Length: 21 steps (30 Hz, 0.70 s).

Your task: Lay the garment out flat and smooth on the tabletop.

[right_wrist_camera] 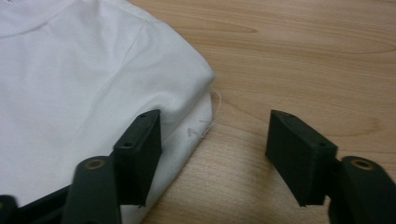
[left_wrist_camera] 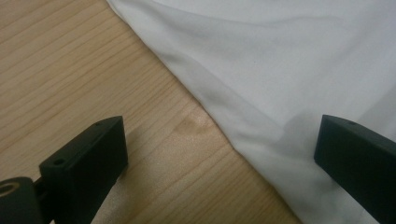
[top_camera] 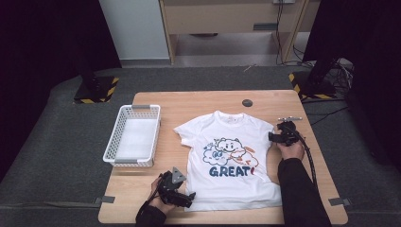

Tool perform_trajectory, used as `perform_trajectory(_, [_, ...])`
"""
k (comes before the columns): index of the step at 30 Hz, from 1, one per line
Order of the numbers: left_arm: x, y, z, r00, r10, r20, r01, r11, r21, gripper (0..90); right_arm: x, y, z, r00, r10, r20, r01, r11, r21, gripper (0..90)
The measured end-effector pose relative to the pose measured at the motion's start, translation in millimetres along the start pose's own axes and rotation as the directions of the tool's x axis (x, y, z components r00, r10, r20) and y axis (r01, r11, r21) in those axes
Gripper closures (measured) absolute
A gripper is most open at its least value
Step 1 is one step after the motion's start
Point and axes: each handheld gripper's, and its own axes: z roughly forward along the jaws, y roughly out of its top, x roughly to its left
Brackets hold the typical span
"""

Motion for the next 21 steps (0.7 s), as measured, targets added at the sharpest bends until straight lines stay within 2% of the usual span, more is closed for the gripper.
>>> perform_trajectory(3, [0.0, 0.0, 0.1, 1.0, 0.001, 0.0, -0.001, 1.0, 0.0, 1.9, 0.5, -5.2, -0.5, 0.9988, 0.038, -0.03, -0.039, 0.999, -0.033, 45.6])
perform_trajectory(4, [0.2, 0.0, 0.2, 1.0, 0.001, 0.0, -0.001, 1.0, 0.0, 1.8, 1.0, -6.6, -1.0, 0.999, 0.033, -0.029, -0.034, 0.998, -0.043, 50.1])
perform_trajectory(5, [0.2, 0.0, 0.2, 1.0, 0.001, 0.0, -0.001, 1.0, 0.0, 1.7, 1.0, -6.6, -1.0, 0.999, 0.033, -0.029, -0.034, 0.998, -0.043, 50.1])
perform_trajectory(7, [0.3, -0.1, 0.2, 1.0, 0.002, 0.002, -0.002, 1.0, -0.002, 1.7, 2.1, -8.8, -4.2, 0.9988, 0.038, -0.03, -0.04, 0.998, -0.045, 58.7])
perform_trajectory(9, [0.4, -0.2, 0.3, 1.0, 0.003, 0.002, -0.003, 1.0, -0.003, 1.6, 1.2, -10.3, -5.4, 0.9989, 0.039, -0.027, -0.04, 0.998, -0.045, 58.3])
perform_trajectory(16, [0.0, -0.1, 0.7, 1.0, 0.0, -0.001, 0.0, 1.0, -0.003, 1.1, -7.6, -20.0, -14.5, 0.9998, 0.01, 0.02, -0.009, 0.999, -0.044, 48.7])
perform_trajectory(21, [-0.6, -0.1, 0.8, 1.0, -0.003, -0.003, 0.002, 1.0, -0.004, 0.9, -14.7, -27.4, -20.5, 0.9984, 0.029, 0.049, -0.027, 0.999, -0.041, 40.3])
